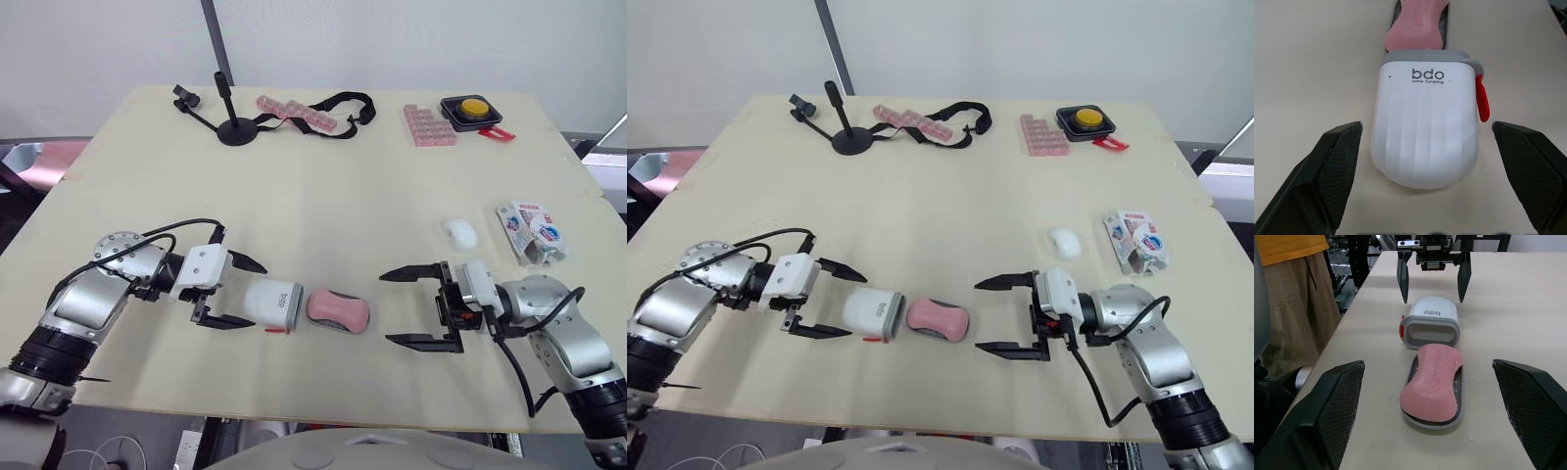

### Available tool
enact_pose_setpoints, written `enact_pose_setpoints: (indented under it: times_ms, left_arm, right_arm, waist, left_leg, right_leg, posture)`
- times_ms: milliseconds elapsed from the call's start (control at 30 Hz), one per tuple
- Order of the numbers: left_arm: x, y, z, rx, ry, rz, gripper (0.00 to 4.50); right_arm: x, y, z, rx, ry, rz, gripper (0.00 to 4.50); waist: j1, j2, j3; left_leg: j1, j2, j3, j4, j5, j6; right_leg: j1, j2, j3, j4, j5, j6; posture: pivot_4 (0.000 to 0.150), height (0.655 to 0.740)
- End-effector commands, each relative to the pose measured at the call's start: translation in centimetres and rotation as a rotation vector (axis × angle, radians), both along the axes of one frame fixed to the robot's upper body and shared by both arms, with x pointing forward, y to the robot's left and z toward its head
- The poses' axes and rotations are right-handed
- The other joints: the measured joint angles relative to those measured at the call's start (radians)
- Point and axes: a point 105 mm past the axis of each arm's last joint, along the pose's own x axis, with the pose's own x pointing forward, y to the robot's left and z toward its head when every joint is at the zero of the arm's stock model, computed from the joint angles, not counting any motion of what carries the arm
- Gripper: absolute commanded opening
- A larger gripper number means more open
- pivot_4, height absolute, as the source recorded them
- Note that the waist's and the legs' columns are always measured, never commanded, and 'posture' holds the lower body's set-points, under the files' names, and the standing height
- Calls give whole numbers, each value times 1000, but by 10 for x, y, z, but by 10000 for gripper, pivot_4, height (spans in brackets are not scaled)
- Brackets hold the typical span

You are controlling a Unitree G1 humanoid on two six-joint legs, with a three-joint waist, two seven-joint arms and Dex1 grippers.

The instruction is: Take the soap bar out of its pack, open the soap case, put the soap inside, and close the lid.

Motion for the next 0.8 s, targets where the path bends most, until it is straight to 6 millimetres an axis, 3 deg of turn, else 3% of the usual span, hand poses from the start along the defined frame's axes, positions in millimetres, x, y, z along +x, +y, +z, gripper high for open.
enact_pose_setpoints:
  times_ms: [33, 400, 800]
  left_arm:
    - [-2, -2, -1, 12, 4, -45, 45000]
    - [5, -10, -15, 31, -45, -49, 45000]
    - [4, -16, -18, 1, -60, -43, 45000]
  right_arm:
    - [-3, 3, 7, 0, -38, 4, 44711]
    - [-3, 1, 2, -20, -22, -12, 44711]
    - [-1, -1, 0, -25, -7, -20, 44711]
  waist:
    - [1, 0, 0]
    - [6, 0, 0]
    - [6, 0, 0]
  left_leg:
    - [0, 0, 0, 0, 0, 0]
    - [-1, 0, 0, 0, 0, 0]
    - [-1, 0, -1, 0, 0, 0]
  right_leg:
    - [0, 0, 0, 0, 0, 0]
    - [0, 0, -1, 0, 0, 0]
    - [0, 0, -1, 0, 0, 0]
  posture:
    - [1500, 7385]
    - [1500, 7385]
    - [1500, 7385]
